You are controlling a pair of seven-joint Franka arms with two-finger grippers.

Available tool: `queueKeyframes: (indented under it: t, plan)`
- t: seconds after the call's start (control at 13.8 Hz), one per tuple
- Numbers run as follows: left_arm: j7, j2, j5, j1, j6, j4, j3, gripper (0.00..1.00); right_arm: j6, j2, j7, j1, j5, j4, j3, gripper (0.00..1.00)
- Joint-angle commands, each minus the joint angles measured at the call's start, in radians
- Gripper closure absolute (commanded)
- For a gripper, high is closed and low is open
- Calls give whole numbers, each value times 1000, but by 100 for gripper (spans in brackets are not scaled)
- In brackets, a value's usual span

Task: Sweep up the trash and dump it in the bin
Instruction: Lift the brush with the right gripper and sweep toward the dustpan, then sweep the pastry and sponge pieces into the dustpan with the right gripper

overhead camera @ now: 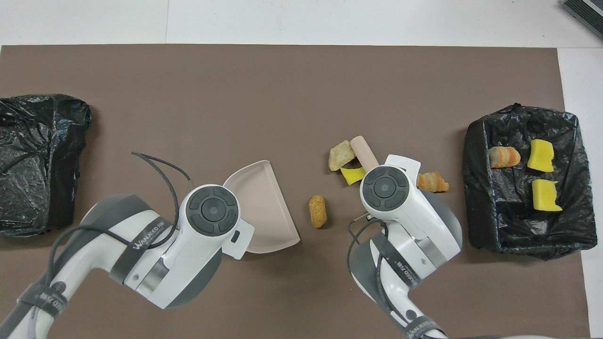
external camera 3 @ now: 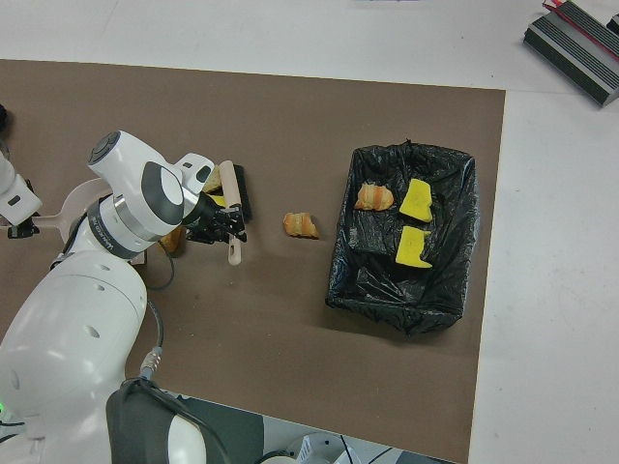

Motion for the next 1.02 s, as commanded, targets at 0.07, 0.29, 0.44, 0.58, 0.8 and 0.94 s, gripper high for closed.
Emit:
queueKeyframes:
  t: [0.07,0.29,0.44,0.58,0.8,0.94]
  plan:
    - [-96,-51,13,-88,23,-88,10,100,19,-6,-88,41,155,8,7,100]
    - [-141,-48,3,-90,51,-96,9,100,52,-8,-91,112,291,6,10,100]
    - [-141,-48,-9,-86,79,-107,9,100,38,-14,-153,144,380,6,13,100]
    - [-135,-47,-10,-79,86,-108,10,100,21,-23,-207,170,527,6,20,100]
    - [-130,-45,-12,-75,88,-108,10,100,-20,-25,-200,195,575,49,38,100]
    - [-128,-42,-14,-73,100,-110,10,100,-138,-32,-213,155,559,121,23,100]
